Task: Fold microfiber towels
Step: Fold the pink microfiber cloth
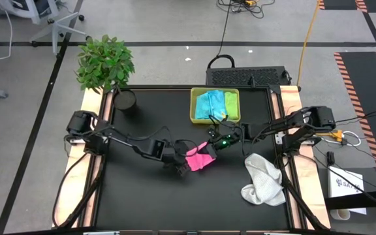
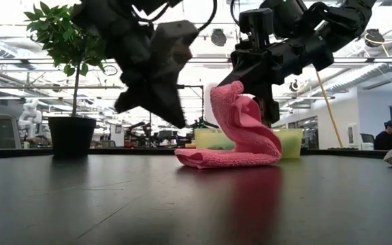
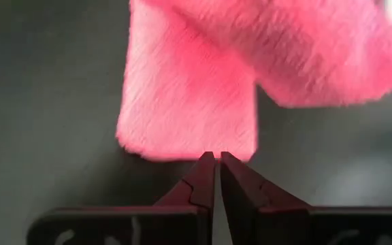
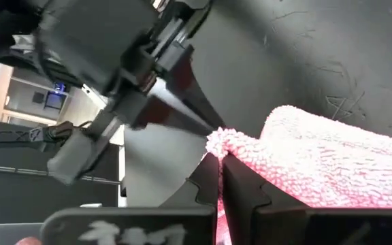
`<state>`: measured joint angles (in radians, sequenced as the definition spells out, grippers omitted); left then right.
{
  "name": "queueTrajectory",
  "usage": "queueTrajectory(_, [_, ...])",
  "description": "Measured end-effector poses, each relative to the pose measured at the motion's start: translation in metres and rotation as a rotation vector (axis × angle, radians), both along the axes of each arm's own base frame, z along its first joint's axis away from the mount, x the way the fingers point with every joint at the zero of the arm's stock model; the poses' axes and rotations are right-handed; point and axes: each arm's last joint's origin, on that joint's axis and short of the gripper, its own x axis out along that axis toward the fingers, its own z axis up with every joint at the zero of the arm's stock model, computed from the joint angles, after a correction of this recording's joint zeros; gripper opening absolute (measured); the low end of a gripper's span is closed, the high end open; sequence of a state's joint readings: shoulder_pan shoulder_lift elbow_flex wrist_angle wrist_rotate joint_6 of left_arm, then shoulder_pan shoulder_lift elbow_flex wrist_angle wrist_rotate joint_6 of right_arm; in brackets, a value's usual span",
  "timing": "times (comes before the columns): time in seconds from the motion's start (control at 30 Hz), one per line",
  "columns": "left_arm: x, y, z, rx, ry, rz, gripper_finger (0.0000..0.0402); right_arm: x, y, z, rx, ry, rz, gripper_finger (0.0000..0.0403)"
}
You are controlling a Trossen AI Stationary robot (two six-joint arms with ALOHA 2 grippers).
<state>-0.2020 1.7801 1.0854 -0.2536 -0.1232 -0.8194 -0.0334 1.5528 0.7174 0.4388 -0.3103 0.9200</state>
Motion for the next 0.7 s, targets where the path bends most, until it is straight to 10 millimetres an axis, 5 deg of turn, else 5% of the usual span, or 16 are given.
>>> queueTrajectory(0.23, [-0.018,-0.004,-0.005,0.027,0.172,0.043,0.0026,0.001,-0.001,0.000,-0.047,-0.010,-0.031,0.0000])
queueTrajectory(0.7, [-0.017,-0.003,-0.005,0.019,0.156,0.087,0.0026,0.021,0.009,-0.029,-0.037,-0.045,0.005,0.0000])
